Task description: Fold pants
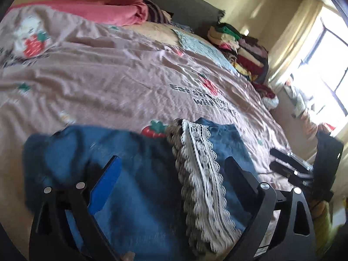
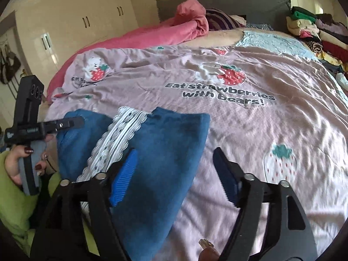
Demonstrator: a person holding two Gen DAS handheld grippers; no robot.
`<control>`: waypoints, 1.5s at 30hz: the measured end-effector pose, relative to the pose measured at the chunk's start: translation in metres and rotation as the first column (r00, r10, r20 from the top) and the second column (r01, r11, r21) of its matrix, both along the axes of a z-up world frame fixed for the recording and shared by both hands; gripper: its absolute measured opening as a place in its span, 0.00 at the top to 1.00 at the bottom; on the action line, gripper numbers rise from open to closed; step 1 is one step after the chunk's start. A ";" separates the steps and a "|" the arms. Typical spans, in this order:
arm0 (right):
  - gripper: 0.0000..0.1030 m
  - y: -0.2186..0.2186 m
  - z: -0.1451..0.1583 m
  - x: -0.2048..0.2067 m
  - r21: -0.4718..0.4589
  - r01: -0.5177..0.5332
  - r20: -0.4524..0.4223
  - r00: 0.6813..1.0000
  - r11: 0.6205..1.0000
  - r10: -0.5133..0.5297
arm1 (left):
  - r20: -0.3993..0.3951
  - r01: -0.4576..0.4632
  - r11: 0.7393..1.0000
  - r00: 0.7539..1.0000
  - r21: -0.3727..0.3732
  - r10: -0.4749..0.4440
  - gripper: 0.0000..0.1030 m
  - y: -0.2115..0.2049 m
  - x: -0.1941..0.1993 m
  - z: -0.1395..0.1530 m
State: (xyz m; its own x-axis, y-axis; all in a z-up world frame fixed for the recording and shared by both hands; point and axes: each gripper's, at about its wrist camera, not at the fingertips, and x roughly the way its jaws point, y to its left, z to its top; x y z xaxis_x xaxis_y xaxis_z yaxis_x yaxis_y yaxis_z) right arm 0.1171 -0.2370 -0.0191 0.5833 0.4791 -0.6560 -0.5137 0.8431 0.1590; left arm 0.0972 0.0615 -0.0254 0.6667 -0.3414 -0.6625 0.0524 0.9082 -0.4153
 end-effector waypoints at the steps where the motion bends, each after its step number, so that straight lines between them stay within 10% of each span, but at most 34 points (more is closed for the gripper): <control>1: 0.32 -0.001 0.000 -0.006 -0.004 -0.002 0.000 1.000 1.000 0.002 | 0.001 -0.004 1.000 1.000 -0.006 0.004 0.08 0.004 -0.007 0.002; 13: 0.31 0.004 -0.010 -0.058 -0.051 -0.085 -0.010 0.996 0.995 0.085 | -0.023 0.032 0.999 0.999 0.002 -0.032 0.13 -0.005 -0.059 0.001; 19: 0.31 0.013 -0.015 -0.067 -0.041 -0.134 -0.020 0.991 0.990 0.133 | -0.092 0.121 0.993 0.988 0.004 -0.120 0.41 -0.039 -0.061 -0.016; 22: 0.31 0.015 -0.019 -0.068 -0.040 -0.143 -0.029 0.990 0.989 0.141 | -0.147 0.147 0.987 0.980 0.063 -0.137 0.43 -0.062 -0.054 -0.031; 24: 0.31 0.015 -0.023 -0.069 -0.037 -0.145 -0.039 0.989 0.989 0.143 | -0.167 0.183 0.973 0.973 0.143 -0.159 0.62 -0.077 -0.051 -0.042; 33: 0.32 0.035 -0.018 -0.078 -0.070 -0.198 0.014 0.980 0.978 0.199 | -0.182 0.182 0.962 0.972 0.205 -0.145 0.63 -0.068 -0.062 -0.052; 38: 0.43 0.043 -0.061 -0.064 -0.261 -0.163 -0.107 0.984 0.951 0.139 | -0.180 0.191 0.962 0.971 0.197 -0.156 0.60 -0.072 -0.061 -0.050; 45: 0.44 0.039 -0.062 -0.064 -0.231 -0.151 -0.109 0.986 0.961 0.128 | -0.177 0.195 0.962 0.971 0.192 -0.161 0.59 -0.075 -0.064 -0.049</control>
